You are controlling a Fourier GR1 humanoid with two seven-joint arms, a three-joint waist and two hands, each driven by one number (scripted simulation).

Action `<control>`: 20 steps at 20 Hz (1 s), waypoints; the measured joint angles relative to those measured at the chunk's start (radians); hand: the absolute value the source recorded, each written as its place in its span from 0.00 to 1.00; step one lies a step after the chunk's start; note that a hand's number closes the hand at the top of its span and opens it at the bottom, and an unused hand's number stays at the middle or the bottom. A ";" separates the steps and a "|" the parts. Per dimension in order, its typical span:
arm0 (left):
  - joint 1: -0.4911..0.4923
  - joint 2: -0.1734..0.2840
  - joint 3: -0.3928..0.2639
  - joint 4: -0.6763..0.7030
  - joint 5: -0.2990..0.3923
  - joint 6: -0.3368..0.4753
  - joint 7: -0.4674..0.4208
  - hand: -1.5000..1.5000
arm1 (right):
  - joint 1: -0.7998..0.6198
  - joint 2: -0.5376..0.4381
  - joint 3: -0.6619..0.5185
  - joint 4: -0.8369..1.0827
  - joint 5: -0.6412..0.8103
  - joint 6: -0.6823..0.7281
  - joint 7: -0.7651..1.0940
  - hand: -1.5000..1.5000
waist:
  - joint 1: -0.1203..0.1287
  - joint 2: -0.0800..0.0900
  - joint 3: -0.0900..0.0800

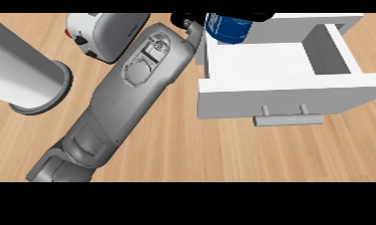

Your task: Pick up the can, place it into the drawer and close the drawer

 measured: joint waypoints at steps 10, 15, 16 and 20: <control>-0.185 0.000 -0.059 0.263 0.130 0.037 -0.071 1.00 | -0.053 -0.002 0.011 0.037 0.020 -0.007 0.007 0.00 | -0.011 0.006 0.001; -0.238 0.000 -0.096 0.380 0.182 0.040 -0.134 1.00 | -0.071 0.004 0.026 0.045 0.040 -0.018 0.014 0.00 | -0.026 0.009 0.001; -0.243 0.000 -0.105 0.389 0.199 0.041 -0.140 1.00 | -0.075 -0.001 0.019 0.050 0.034 -0.016 0.013 0.00 | -0.027 0.009 0.001; -0.270 0.000 -0.139 0.446 0.253 0.047 -0.155 1.00 | -0.073 0.003 0.033 0.049 0.035 -0.015 0.011 0.00 | -0.038 0.011 0.001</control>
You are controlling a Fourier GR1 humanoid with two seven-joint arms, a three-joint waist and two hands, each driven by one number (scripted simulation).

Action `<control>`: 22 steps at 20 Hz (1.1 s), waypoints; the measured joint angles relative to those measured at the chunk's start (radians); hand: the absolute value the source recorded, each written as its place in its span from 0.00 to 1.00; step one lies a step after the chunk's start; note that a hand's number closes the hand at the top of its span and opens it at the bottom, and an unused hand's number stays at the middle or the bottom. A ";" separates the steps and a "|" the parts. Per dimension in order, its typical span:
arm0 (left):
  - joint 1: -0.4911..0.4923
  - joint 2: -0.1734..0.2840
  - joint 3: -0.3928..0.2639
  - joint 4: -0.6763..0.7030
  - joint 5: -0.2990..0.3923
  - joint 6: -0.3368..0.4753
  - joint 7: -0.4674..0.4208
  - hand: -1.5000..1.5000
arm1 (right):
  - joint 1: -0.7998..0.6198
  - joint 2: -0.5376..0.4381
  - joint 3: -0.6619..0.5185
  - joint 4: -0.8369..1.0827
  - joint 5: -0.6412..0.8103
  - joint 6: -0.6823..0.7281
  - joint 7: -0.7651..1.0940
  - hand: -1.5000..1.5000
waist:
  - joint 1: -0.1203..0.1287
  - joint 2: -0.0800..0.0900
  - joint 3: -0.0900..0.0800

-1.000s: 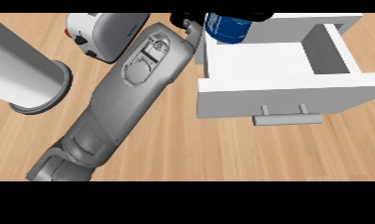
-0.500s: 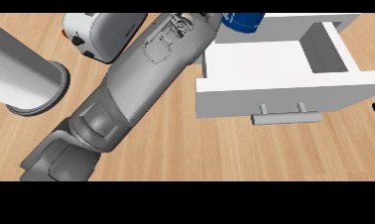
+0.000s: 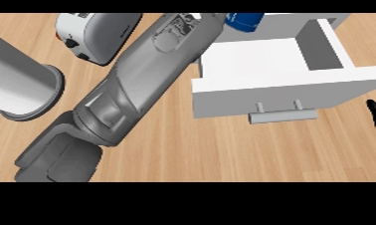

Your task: Pick up the can, place it into the drawer and close the drawer

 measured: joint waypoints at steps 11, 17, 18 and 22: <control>0.023 0.000 -0.127 0.089 0.077 0.066 -0.105 1.00 | -0.049 -0.002 0.017 0.026 0.021 -0.011 0.000 0.00 | -0.027 0.008 0.001; 0.030 0.000 -0.184 0.124 0.101 0.079 -0.135 1.00 | -0.074 -0.022 0.002 0.038 0.010 -0.007 0.006 0.00 | -0.039 0.012 0.001; 0.033 0.000 -0.199 0.127 0.101 0.085 -0.137 1.00 | -0.076 -0.021 0.005 0.041 0.012 -0.007 0.002 0.00 | -0.043 0.013 0.001; 0.051 0.000 -0.225 0.140 0.122 0.109 -0.154 0.00 | -0.089 -0.026 0.006 0.032 0.009 -0.008 0.014 0.00 | -0.052 0.015 0.001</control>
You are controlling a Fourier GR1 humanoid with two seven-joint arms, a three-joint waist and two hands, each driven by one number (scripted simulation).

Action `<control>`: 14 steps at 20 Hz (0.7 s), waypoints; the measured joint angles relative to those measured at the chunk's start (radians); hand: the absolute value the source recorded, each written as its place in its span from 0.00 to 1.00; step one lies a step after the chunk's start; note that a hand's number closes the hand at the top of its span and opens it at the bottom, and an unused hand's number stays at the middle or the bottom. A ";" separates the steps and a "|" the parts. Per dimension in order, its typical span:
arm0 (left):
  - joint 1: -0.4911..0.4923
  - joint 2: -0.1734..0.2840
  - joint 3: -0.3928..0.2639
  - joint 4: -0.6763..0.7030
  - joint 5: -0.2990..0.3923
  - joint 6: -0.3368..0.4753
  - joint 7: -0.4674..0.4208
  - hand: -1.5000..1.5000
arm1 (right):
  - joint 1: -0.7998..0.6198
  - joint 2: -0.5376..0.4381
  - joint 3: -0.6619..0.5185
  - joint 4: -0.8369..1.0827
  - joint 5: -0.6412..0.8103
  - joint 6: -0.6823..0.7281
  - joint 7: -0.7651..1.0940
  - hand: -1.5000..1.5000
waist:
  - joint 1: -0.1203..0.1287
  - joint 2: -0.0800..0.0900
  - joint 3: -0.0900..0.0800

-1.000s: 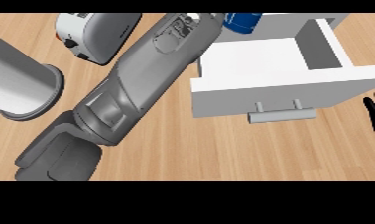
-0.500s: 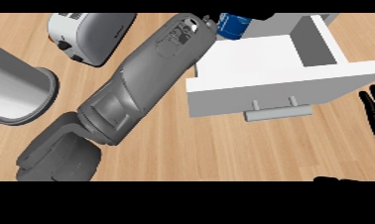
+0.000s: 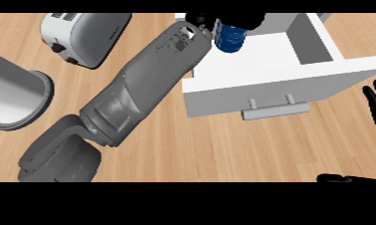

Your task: Pick up the can, place it into the drawer and close the drawer

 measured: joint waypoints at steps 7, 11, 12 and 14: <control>0.007 0.000 -0.034 0.009 0.034 0.056 -0.008 0.00 | -0.023 -0.005 0.006 0.008 0.013 -0.006 0.004 0.00 | -0.004 0.001 0.000; 0.011 0.000 -0.048 0.010 0.055 0.085 -0.017 0.00 | -0.027 -0.003 0.016 -0.008 0.014 -0.007 0.010 0.00 | -0.009 0.002 0.000; 0.014 0.000 -0.047 0.009 0.063 0.091 -0.024 0.00 | -0.032 -0.002 0.018 -0.005 0.020 -0.010 0.007 0.00 | -0.008 0.003 0.000; 0.024 0.000 -0.052 -0.001 0.077 0.107 -0.033 0.00 | -0.040 -0.009 0.021 -0.015 0.034 -0.012 0.010 0.00 | -0.008 0.002 0.000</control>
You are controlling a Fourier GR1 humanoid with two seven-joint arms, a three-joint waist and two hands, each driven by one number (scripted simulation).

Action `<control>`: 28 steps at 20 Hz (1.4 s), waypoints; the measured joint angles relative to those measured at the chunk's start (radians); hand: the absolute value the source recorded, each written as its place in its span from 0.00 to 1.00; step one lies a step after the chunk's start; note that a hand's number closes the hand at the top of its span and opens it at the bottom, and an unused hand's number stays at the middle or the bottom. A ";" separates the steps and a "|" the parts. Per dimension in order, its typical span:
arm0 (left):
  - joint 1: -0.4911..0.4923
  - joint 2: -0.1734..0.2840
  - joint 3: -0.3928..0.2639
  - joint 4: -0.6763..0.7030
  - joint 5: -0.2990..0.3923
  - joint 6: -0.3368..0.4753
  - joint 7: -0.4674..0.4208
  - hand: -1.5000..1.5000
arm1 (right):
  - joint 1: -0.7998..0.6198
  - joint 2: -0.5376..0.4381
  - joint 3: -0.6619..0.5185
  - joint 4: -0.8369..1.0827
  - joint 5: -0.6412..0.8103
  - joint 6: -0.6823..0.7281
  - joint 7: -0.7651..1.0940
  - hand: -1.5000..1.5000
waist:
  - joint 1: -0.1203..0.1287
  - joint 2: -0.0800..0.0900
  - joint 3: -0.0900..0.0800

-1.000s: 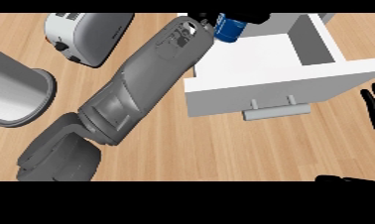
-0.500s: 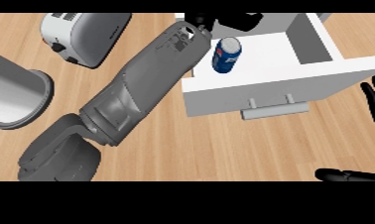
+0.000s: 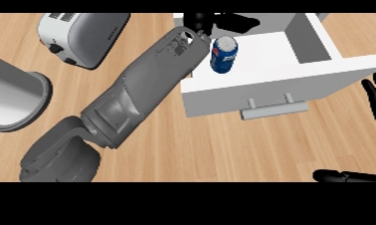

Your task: Pick up the can, place it into the drawer and close the drawer

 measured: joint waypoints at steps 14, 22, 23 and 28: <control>-0.014 0.000 0.031 -0.034 0.114 0.014 -0.044 0.00 | -0.034 -0.109 0.073 -0.071 0.300 0.006 -0.093 0.00 | 0.032 -0.006 -0.001; -0.031 0.000 0.033 -0.053 0.146 0.045 -0.066 0.00 | -0.067 -0.163 0.185 -0.006 0.606 -0.040 -0.147 0.00 | 0.073 -0.015 -0.002; -0.047 0.000 0.037 -0.044 0.147 0.043 -0.058 0.00 | -0.082 -0.170 0.199 0.012 0.648 -0.048 -0.144 0.00 | 0.079 -0.015 -0.002; -0.040 0.001 0.028 -0.072 0.142 0.057 -0.037 0.00 | -0.112 -0.184 0.288 0.098 0.842 -0.092 -0.147 0.00 | 0.107 -0.024 -0.002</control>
